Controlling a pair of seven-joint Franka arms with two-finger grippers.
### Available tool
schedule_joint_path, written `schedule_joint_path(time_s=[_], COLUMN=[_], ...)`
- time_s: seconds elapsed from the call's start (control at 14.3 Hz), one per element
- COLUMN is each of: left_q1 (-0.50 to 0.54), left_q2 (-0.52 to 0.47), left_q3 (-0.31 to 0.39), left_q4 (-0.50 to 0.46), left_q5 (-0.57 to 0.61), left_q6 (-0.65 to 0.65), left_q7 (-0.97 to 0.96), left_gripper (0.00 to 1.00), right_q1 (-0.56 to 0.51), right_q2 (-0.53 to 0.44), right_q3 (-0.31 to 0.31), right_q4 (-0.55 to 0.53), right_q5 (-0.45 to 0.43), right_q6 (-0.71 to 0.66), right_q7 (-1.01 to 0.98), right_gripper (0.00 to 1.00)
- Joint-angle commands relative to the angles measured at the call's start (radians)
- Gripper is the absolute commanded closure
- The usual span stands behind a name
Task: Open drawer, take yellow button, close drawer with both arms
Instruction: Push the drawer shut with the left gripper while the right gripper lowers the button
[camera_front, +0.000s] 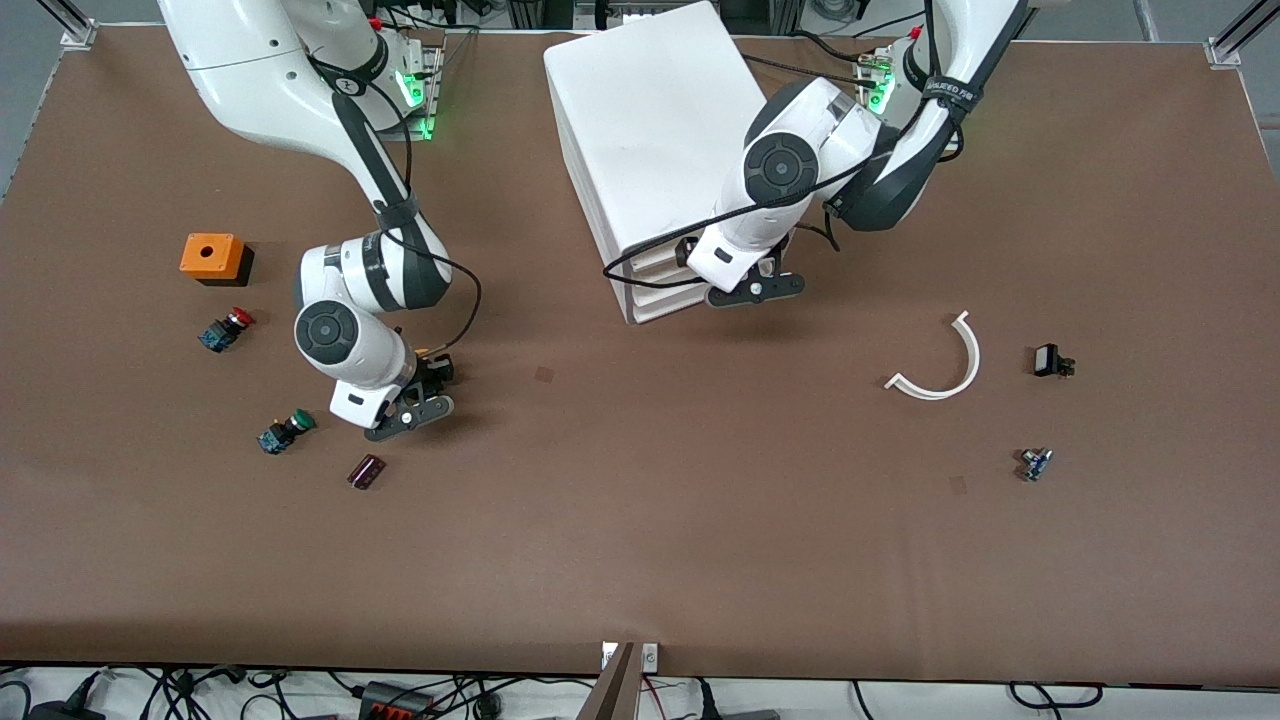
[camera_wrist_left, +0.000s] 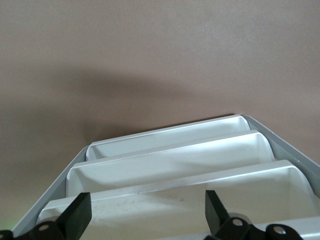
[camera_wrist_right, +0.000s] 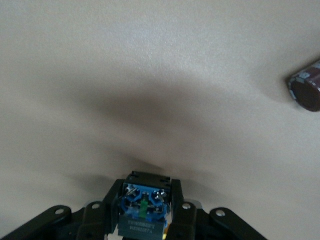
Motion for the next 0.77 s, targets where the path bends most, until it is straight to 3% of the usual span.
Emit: schedule_joint_path(time_s=[0.0, 0.14, 0.42, 0.7], left_q1=[0.006, 0.013, 0.11, 0.26], left_q2=[-0.032, -0.032, -0.025, -0.022], left_q3=[-0.021, -0.021, -0.008, -0.01], left_q4=[-0.033, -0.025, 0.033, 0.127], left_q5=[-0.013, -0.013, 0.007, 0.186], left_q6=[0.011, 0.011, -0.011, -0.108], left_q7=[-0.009, 0.003, 0.124, 0.398], left_gripper=[0.0, 0.0, 0.0, 0.0], right_q1=[-0.005, -0.005, -0.024, -0.024], right_q2=[-0.007, -0.016, -0.034, -0.079], right_q3=[0.007, 0.007, -0.01, -0.045], right_q4=[0.037, 0.084, 0.273, 0.377], right_q5=[0.03, 0.04, 0.041, 0.037], right_q6=[-0.003, -0.063, -0.317, -0.48], right_q7=[0.008, 0.014, 0.06, 0.136], right_gripper=[0.01, 0.0, 0.0, 0.0])
